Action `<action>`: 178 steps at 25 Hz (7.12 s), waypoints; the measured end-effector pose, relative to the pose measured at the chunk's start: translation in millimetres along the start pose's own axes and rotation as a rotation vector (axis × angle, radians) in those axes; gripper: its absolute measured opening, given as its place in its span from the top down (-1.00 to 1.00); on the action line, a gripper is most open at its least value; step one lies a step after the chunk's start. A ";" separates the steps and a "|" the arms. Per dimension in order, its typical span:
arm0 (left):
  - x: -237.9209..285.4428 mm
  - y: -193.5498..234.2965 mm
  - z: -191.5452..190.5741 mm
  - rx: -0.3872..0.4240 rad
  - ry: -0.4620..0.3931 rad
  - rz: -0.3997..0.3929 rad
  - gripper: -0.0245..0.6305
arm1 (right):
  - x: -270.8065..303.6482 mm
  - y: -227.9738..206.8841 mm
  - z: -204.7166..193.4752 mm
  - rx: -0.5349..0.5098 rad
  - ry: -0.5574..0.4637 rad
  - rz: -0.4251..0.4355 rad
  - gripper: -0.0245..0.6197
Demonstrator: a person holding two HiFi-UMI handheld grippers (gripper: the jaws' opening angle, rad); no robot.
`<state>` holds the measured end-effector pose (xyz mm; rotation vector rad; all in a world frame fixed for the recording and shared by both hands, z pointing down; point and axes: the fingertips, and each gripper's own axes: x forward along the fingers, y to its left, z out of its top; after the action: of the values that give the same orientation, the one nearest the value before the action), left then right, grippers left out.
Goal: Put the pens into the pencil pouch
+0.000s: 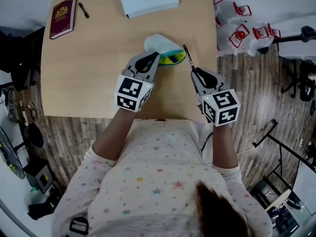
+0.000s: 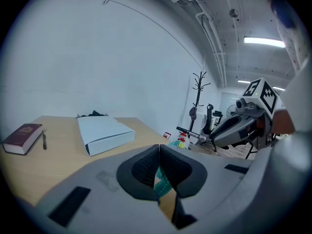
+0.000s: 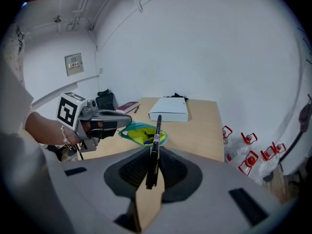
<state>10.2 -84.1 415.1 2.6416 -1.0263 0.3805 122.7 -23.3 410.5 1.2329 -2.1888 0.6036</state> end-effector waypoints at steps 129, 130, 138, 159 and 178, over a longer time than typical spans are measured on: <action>-11.0 13.3 22.2 -0.039 -0.077 0.025 0.89 | 26.0 2.1 58.2 -0.074 -0.163 -0.023 0.92; -12.3 14.3 23.9 -0.040 -0.080 0.029 0.89 | 24.7 2.0 59.1 -0.073 -0.172 -0.023 0.92; -25.6 22.3 34.2 -0.054 -0.109 0.058 0.89 | 16.3 1.0 71.8 -0.067 -0.249 -0.033 0.92; -65.4 26.9 76.8 -0.019 -0.215 0.120 0.89 | -21.3 -1.4 121.1 -0.027 -0.518 -0.068 0.92; -84.1 28.2 95.6 -0.012 -0.268 0.152 0.89 | -34.3 -2.8 125.5 -0.024 -0.560 -0.092 0.92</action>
<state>-55.6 -86.0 302.5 2.6622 -1.3099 0.0492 109.3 -80.9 294.6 1.6274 -2.5501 0.2026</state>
